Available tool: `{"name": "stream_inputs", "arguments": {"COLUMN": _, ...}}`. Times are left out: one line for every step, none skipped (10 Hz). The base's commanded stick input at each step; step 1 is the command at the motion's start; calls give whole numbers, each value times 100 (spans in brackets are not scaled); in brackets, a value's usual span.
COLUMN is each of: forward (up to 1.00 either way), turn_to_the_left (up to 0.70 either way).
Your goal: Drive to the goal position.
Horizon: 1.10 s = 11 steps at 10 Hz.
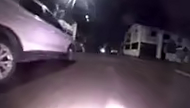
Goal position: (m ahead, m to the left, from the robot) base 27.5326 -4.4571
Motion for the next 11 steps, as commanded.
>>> {"name": "stream_inputs", "arguments": {"forward": 100, "turn_to_the_left": 0}}
{"name": "stream_inputs", "arguments": {"forward": 100, "turn_to_the_left": 0}}
{"name": "stream_inputs", "arguments": {"forward": 100, "turn_to_the_left": 0}}
{"name": "stream_inputs", "arguments": {"forward": 100, "turn_to_the_left": 0}}
{"name": "stream_inputs", "arguments": {"forward": 100, "turn_to_the_left": 0}}
{"name": "stream_inputs", "arguments": {"forward": 100, "turn_to_the_left": 0}}
{"name": "stream_inputs", "arguments": {"forward": 100, "turn_to_the_left": 0}}
{"name": "stream_inputs", "arguments": {"forward": 100, "turn_to_the_left": -11}}
{"name": "stream_inputs", "arguments": {"forward": 100, "turn_to_the_left": -26}}
{"name": "stream_inputs", "arguments": {"forward": 100, "turn_to_the_left": -27}}
{"name": "stream_inputs", "arguments": {"forward": 100, "turn_to_the_left": -27}}
